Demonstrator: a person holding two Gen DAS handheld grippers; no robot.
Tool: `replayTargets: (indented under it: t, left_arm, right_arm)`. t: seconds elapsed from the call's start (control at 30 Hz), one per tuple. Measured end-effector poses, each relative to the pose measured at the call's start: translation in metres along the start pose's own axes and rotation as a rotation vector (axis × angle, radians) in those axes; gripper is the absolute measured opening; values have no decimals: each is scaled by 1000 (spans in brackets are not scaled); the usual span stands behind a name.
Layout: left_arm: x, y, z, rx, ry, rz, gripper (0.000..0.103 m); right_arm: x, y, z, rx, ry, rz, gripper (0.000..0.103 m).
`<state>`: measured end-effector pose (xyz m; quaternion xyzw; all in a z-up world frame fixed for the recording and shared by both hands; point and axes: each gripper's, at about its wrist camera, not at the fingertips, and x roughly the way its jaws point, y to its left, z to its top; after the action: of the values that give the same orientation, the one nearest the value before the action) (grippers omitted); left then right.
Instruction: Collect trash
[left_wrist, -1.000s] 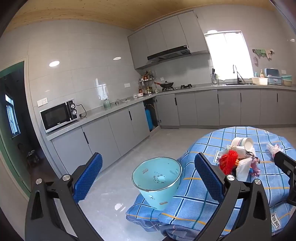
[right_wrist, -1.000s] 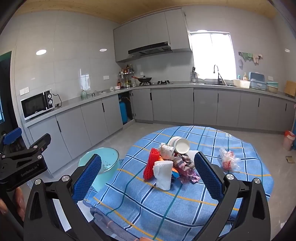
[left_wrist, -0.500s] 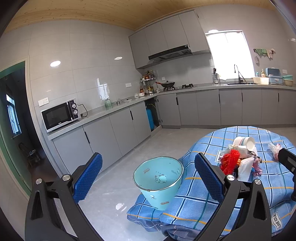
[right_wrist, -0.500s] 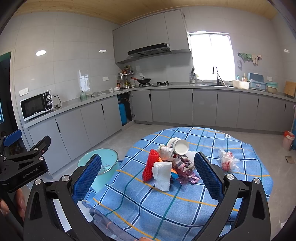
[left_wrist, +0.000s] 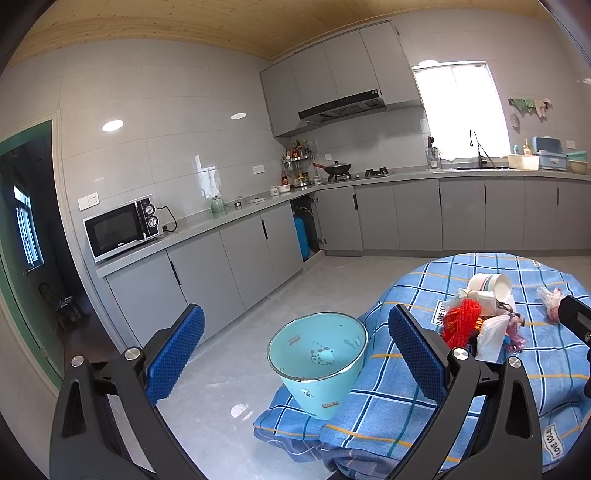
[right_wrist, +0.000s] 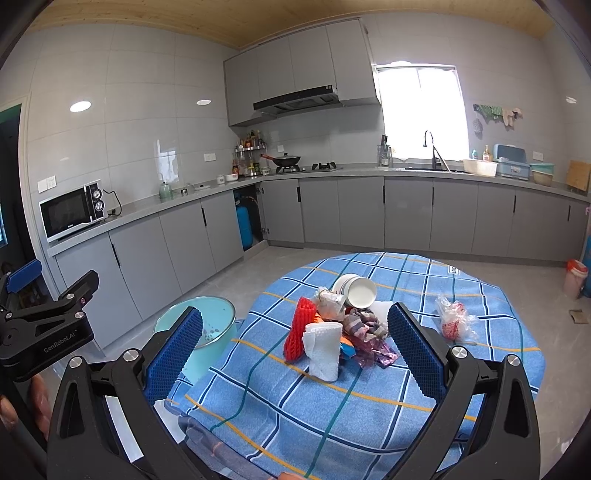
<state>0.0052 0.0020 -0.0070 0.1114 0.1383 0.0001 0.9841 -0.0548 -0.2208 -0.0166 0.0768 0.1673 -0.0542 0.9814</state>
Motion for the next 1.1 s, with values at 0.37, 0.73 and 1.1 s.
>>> replayTargets:
  t: [0.37,0.73,1.1]
  left_arm:
    - [-2,0,1,-2,0,1,98]
    - [-6,-1,2,-2,0,2,98]
    - [-2,2,3,-4,3,2,98]
  right_arm:
    - [-2,-1,1,1,-3,-2,99]
    - [-3,-2,2,1,-4,-4,99]
    - [-3,-2,3,2,-5,-5,99]
